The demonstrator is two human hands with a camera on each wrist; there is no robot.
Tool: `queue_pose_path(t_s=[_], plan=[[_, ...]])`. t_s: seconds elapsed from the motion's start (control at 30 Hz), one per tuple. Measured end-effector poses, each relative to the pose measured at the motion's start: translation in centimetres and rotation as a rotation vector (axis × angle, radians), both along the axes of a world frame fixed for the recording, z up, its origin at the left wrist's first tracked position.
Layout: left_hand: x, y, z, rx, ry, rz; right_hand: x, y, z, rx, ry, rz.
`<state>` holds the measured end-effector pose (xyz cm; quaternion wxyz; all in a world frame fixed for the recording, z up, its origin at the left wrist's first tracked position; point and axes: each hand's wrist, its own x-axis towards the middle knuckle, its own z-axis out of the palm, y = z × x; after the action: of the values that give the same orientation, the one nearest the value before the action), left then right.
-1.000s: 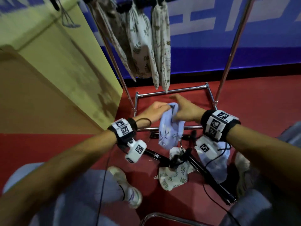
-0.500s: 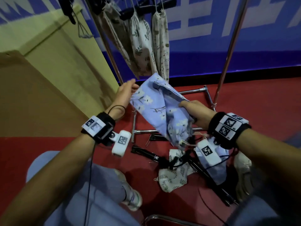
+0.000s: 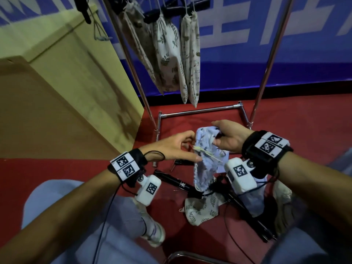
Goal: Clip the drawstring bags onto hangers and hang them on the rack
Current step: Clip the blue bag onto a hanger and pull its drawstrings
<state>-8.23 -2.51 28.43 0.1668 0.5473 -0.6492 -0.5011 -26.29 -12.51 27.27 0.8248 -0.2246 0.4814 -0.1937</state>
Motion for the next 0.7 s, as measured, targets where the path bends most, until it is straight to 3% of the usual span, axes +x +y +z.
queue_pose_path(t_s=[0.17, 0.3, 0.4, 0.47, 0.53, 0.63, 0.7], plan=[[0.1, -0.6, -1.9, -0.137, -0.005, 0.186, -0.3, 0.1, 1.2, 0.053, -0.193, -0.084], [0.7, -1.5, -2.4, -0.205, -0.021, 0.347, -0.3, 0.5, 1.7, -0.150, 0.029, 0.331], [1.4, -1.7, -2.7, -0.221, -0.067, 0.465, -0.4, 0.8, 1.6, -0.128, 0.014, 0.606], [2.0, -1.6, -2.9, -0.223, -0.144, 0.485, -0.6, 0.9, 1.6, -0.135, -0.053, 0.670], [2.1, -1.4, -2.7, -0.166, -0.214, 0.483, -0.7, 0.7, 1.7, -0.100, -0.202, 0.535], [1.1, -1.0, -1.9, 0.002, -0.283, 0.482, -0.8, 0.1, 1.9, -0.014, -0.441, 0.099], [1.0, -0.8, -2.1, 0.115, -0.284, 0.486, -0.7, -0.3, 1.3, -0.040, -0.406, -0.059]])
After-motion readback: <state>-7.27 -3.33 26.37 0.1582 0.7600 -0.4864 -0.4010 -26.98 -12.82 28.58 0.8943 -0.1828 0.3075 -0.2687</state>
